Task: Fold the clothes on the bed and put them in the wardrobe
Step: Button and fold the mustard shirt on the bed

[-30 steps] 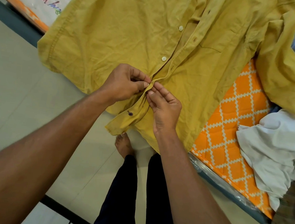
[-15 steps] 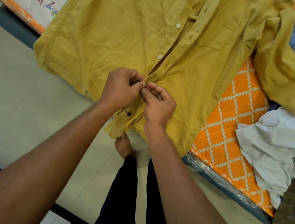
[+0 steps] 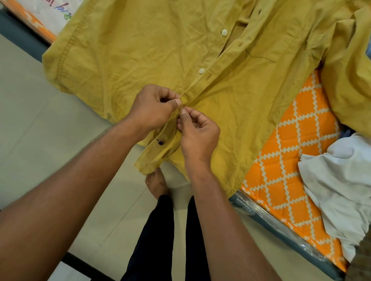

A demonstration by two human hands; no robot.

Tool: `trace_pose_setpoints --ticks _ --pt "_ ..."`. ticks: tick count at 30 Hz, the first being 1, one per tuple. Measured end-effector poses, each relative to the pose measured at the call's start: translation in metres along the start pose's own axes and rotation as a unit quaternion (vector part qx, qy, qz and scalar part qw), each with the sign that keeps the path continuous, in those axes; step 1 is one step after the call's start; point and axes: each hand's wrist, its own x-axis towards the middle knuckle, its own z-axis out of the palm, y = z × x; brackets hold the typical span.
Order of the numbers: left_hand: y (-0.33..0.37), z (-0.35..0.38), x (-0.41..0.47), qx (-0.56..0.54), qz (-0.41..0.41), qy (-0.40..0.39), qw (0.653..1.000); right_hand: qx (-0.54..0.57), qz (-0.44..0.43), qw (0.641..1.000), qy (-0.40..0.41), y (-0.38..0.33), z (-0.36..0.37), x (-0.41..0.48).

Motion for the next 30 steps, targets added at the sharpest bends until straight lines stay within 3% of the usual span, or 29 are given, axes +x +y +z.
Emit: trace_pose_setpoints --ticks 13,22,30 --pt "-0.004 0.003 -0.001 0.079 0.076 0.054 0.993 -0.059 0.013 0.998 -0.026 -0.011 -0.002 0.005" --pt "-0.003 -0.003 0.008 0.09 0.096 0.01 0.991 -0.124 -0.011 0.992 -0.016 -0.015 0.003 0.002" --pt "-0.006 -0.003 0.012 0.1 0.09 0.007 0.991 -0.112 0.023 0.993 0.008 -0.018 0.005 0.004"
